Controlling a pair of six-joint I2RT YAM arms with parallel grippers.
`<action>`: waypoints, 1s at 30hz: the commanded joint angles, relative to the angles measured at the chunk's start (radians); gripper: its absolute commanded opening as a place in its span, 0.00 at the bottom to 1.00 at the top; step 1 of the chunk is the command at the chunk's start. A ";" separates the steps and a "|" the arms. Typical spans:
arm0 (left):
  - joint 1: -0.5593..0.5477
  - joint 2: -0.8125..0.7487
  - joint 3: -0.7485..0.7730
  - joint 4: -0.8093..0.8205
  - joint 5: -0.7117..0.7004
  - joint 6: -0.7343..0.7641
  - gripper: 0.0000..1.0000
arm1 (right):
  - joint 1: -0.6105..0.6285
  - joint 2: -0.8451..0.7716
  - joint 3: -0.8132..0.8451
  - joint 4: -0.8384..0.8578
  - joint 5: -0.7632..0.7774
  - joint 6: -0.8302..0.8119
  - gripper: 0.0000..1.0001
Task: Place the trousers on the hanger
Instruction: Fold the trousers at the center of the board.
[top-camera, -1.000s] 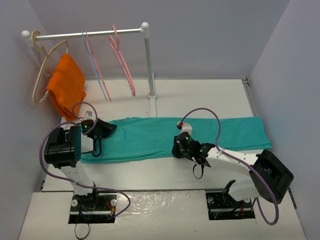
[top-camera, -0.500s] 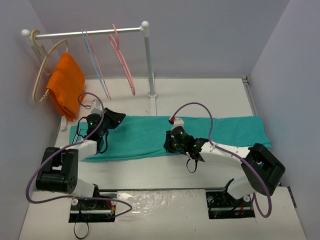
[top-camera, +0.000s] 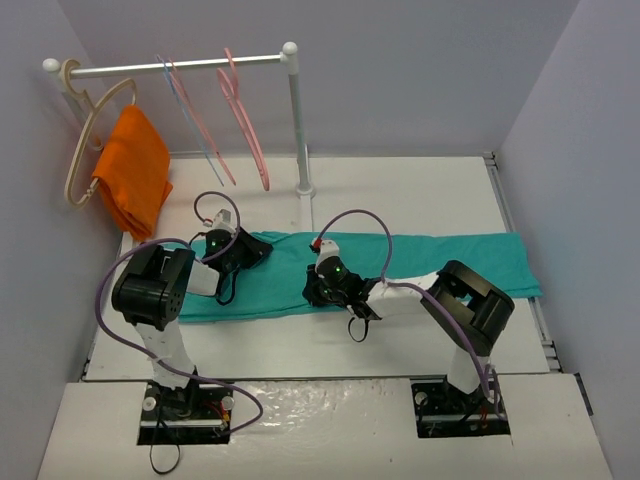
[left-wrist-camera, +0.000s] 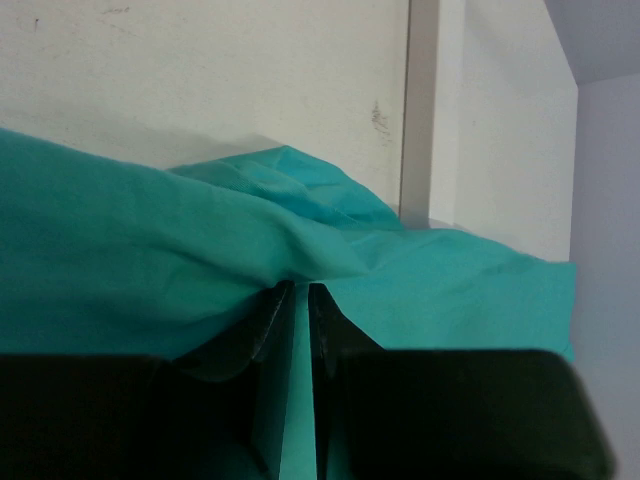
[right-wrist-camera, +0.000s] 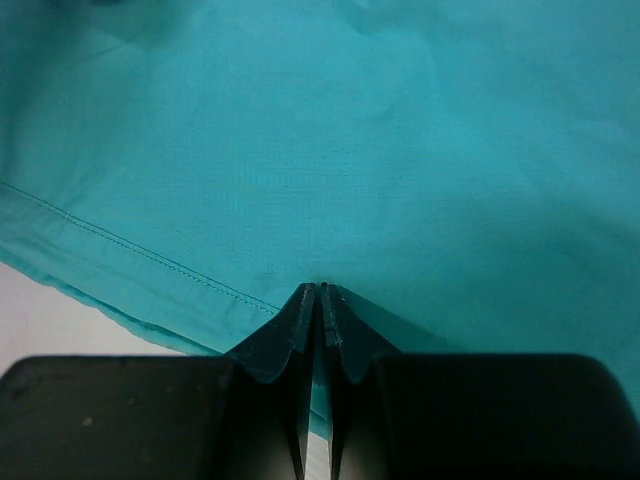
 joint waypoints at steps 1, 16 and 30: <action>0.002 0.051 0.104 0.115 -0.010 0.021 0.09 | 0.028 0.017 -0.034 -0.062 0.044 0.021 0.04; 0.027 -0.029 0.137 0.042 -0.022 0.039 0.14 | 0.032 -0.217 -0.036 -0.439 0.181 0.047 0.03; 0.093 -0.599 -0.083 -0.574 -0.195 0.165 0.18 | -0.022 -0.490 0.049 -0.609 0.310 0.004 0.12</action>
